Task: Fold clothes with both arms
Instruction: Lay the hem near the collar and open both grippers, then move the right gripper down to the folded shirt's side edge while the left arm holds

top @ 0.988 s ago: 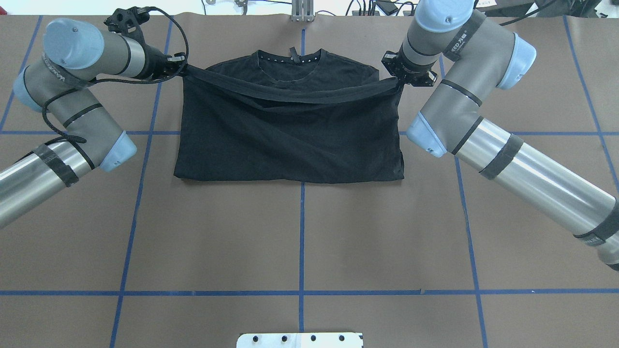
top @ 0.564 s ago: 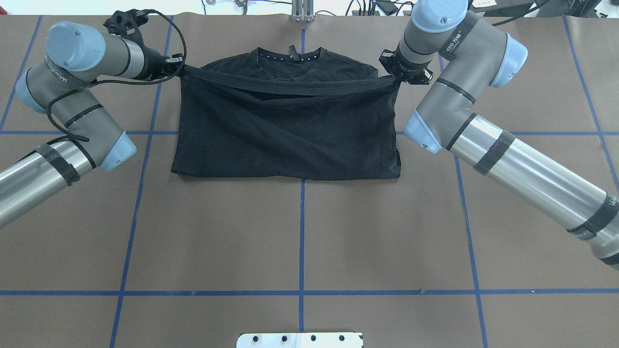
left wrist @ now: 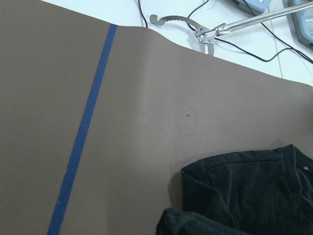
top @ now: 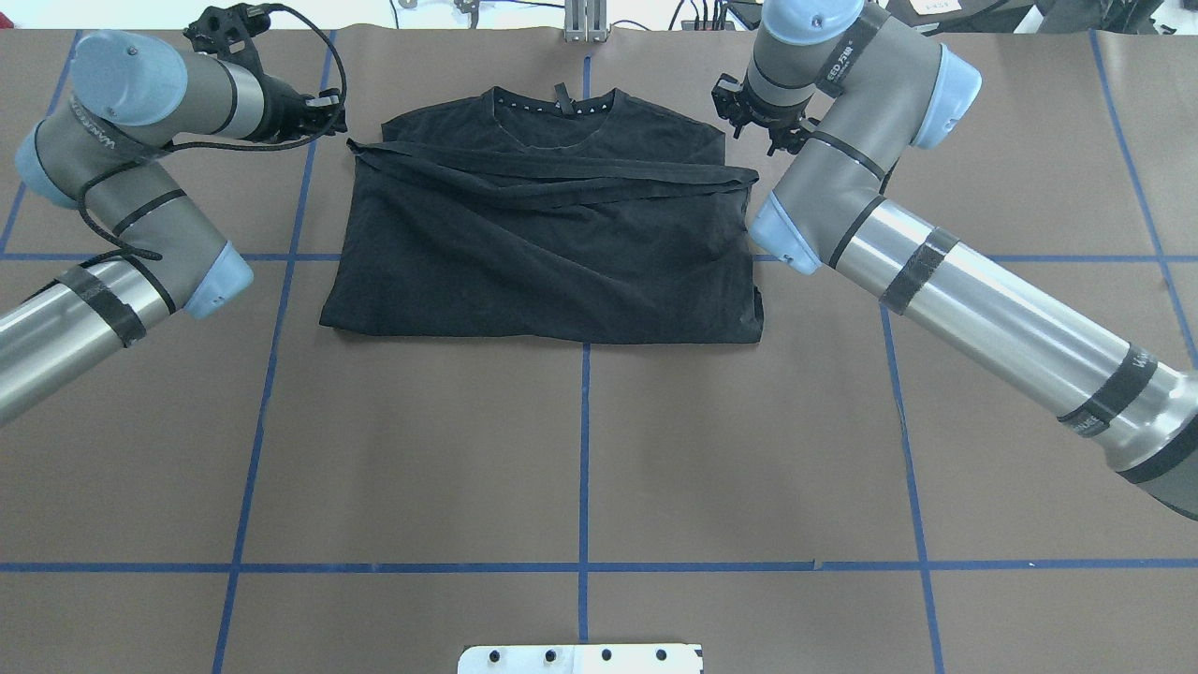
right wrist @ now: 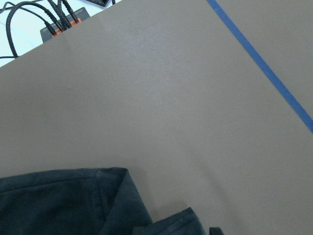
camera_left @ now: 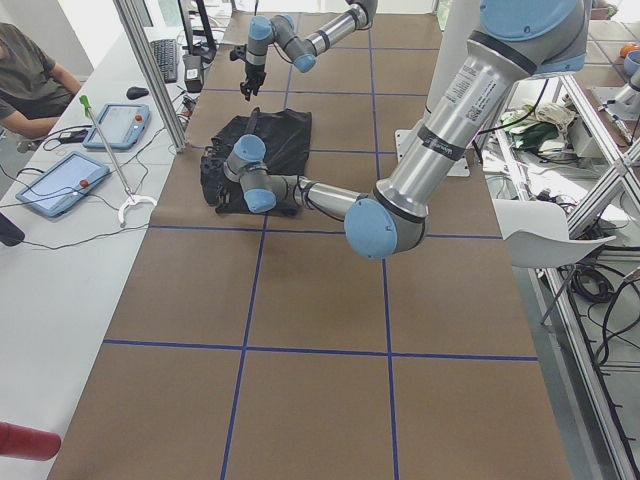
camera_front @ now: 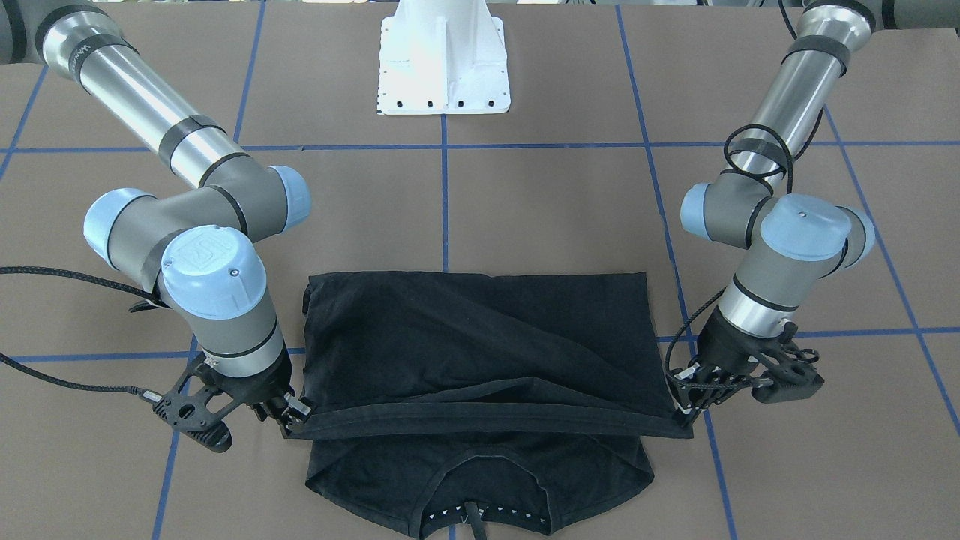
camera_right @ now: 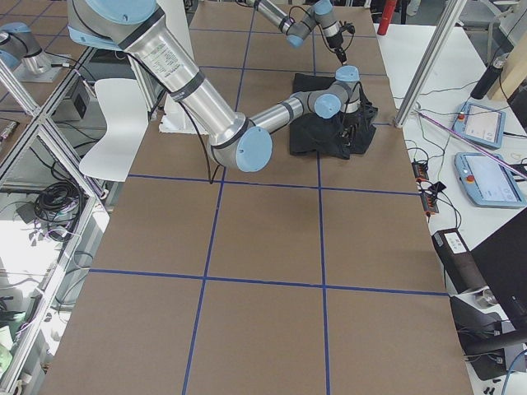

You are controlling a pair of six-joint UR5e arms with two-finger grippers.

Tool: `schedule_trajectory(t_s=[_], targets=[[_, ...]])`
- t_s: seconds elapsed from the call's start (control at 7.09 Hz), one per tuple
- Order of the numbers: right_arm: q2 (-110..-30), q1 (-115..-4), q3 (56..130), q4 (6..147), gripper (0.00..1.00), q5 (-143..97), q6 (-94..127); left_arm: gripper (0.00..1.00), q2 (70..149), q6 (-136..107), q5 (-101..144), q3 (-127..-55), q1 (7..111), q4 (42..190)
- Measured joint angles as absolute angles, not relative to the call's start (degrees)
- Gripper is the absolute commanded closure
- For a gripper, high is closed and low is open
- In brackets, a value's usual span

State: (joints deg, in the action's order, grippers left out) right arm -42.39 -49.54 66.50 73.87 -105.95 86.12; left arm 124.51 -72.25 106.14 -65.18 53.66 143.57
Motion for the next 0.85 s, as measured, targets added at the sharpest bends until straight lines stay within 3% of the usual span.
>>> schedule_trajectory(t_s=[0.28, 0.56, 0.85], targets=[[-45.54, -49.27, 70.74, 67.21, 0.29, -105.58, 94.54, 0.53, 125.02, -72.07, 106.09, -64.92, 55.07, 143.61], [-54.64, -45.96, 82.55, 64.91, 0.21, -104.06, 98.54, 0.53, 125.56, -71.79, 106.14, -65.04, 55.92, 143.63], [-62.05, -38.30, 92.17, 64.48, 0.21, -95.15, 103.85, 0.53, 125.73, -71.73, 106.17, -65.26, 56.04, 143.69]])
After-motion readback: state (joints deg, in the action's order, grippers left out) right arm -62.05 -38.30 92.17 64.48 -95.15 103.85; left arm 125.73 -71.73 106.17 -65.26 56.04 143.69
